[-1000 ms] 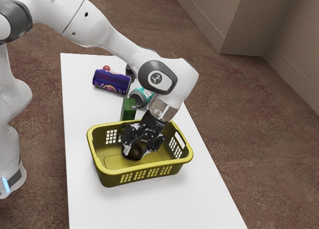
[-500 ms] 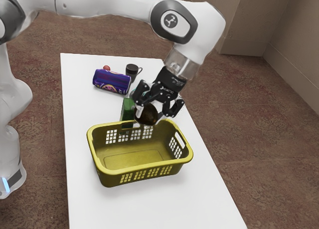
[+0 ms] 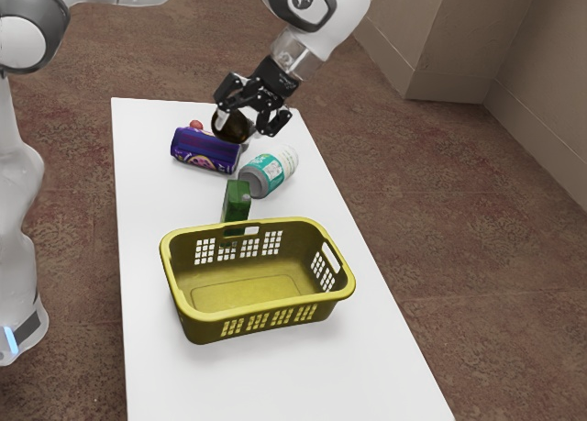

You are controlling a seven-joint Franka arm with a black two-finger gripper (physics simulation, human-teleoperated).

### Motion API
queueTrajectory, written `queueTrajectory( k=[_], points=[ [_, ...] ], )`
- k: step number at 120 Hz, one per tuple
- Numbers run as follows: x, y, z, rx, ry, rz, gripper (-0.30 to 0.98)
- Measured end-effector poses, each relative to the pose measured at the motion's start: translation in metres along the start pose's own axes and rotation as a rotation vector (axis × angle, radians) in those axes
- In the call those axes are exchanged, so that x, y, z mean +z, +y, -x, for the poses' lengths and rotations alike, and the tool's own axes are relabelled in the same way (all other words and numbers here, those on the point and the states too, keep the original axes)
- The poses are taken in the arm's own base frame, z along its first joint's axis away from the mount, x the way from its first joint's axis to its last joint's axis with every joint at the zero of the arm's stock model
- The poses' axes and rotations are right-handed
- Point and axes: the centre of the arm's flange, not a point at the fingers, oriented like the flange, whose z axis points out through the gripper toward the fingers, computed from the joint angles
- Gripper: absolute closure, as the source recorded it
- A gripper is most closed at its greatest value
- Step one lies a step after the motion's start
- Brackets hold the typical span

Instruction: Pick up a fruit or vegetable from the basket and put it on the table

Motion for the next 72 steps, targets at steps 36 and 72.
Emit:
queueTrajectory(
  k=[36, 72],
  points=[
    [0.083, 0.039, -0.066, 0.200, 0.000, 0.014, 0.35],
    [0.101, 0.071, -0.089, 0.408, 0.047, 0.148, 0.17]
  ],
)
